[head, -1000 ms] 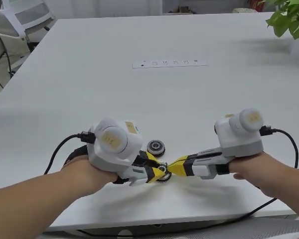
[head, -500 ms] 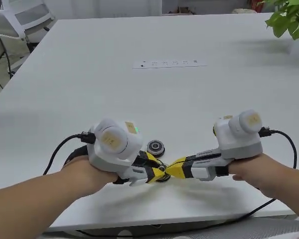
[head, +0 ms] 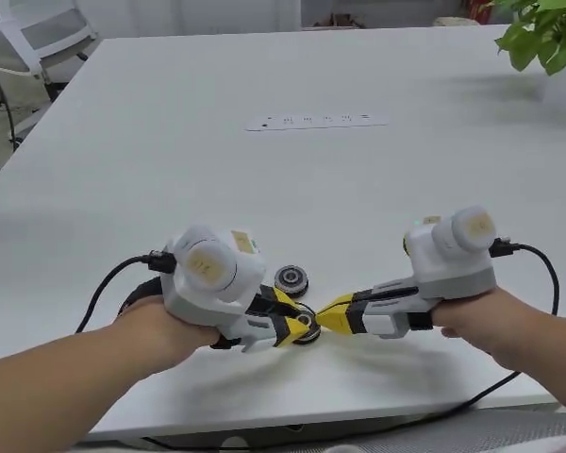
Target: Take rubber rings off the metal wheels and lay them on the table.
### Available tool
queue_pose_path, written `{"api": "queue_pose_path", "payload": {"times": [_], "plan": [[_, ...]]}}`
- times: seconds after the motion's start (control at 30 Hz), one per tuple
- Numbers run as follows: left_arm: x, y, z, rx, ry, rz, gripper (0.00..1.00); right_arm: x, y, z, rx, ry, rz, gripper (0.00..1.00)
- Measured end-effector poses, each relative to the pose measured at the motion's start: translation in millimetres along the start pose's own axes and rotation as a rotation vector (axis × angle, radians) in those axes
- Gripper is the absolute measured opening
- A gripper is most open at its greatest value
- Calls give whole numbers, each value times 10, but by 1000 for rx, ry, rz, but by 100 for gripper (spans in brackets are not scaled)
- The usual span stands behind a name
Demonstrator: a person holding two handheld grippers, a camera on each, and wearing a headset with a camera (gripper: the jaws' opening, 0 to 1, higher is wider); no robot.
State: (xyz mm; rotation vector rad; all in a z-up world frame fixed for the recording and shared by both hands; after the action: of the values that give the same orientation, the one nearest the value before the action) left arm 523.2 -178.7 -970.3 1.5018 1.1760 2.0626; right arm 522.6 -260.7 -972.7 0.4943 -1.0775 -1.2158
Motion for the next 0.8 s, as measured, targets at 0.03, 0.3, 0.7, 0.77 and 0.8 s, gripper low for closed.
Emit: {"api": "queue_pose_path", "payload": {"times": [0.03, 0.3, 0.7, 0.77, 0.8], "plan": [[-1, 1, 0, -1, -1, -1, 14, 2, -1, -1, 2, -1, 0, 0], [-9, 8, 3, 12, -11, -2, 14, 5, 4, -44, 25, -2, 5, 0], [-10, 4, -3, 14, -27, -1, 17, 4, 7, -84, 26, 4, 2, 0], [-2, 4, -9, 11, -29, 0, 18, 3, 9, -85, 27, 5, 1, 0], [1, 3, -10, 11, -29, 0, 18, 2, 11, -83, 27, 6, 0, 0]]}}
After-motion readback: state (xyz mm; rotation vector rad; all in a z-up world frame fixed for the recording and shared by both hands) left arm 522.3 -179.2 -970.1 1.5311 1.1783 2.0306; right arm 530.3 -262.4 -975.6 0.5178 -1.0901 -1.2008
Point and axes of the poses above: the centre of the closed fingertips' face, and the gripper's own axes: x roughly backward along the fingers, z roughly to its left, y roughly out of its top, the point moved 5 cm from there along x, roughly backward along the fingers, and after that the axes turned 7 degrees about y, right-handed, at the moved point
